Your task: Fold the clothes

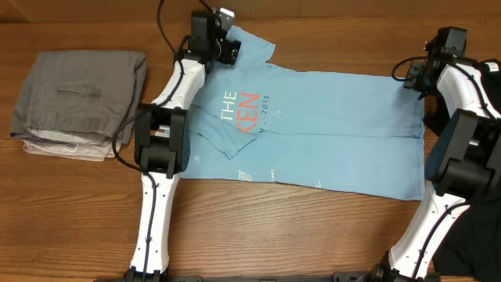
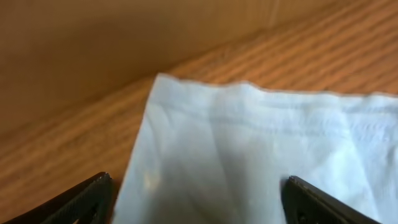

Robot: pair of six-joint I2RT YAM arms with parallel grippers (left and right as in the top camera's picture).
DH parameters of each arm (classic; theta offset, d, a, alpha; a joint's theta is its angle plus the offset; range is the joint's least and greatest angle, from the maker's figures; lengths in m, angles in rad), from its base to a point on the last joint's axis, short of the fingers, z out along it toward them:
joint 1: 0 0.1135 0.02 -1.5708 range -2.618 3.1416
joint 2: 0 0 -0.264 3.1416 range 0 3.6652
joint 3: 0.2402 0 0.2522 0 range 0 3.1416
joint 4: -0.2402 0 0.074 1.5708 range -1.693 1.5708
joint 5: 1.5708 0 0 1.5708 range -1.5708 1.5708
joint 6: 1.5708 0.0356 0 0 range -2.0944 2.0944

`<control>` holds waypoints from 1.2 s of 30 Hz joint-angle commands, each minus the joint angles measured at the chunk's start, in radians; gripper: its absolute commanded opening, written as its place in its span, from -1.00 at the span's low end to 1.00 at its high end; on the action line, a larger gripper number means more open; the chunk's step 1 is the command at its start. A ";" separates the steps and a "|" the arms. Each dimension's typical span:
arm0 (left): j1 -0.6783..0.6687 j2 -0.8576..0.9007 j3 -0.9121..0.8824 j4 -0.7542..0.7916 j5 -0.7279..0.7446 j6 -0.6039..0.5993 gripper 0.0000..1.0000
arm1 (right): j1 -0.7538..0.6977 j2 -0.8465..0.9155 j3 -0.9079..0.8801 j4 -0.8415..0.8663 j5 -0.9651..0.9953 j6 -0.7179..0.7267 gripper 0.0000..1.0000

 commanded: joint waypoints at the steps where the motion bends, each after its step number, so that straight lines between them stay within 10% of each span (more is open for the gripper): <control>1: 0.001 0.048 0.026 0.001 -0.023 0.032 0.85 | 0.000 0.016 -0.006 0.013 0.011 -0.004 0.03; 7: 0.000 0.056 0.026 -0.021 -0.022 0.005 0.67 | -0.001 0.016 -0.007 0.013 0.011 -0.004 0.03; 17: 0.002 0.056 0.026 -0.103 -0.022 0.001 -0.45 | -0.001 0.016 -0.007 0.013 0.011 -0.004 0.04; 36: 0.016 0.049 0.027 -0.109 -0.018 -0.096 -0.45 | 0.000 0.025 -0.014 0.010 0.010 -0.057 0.02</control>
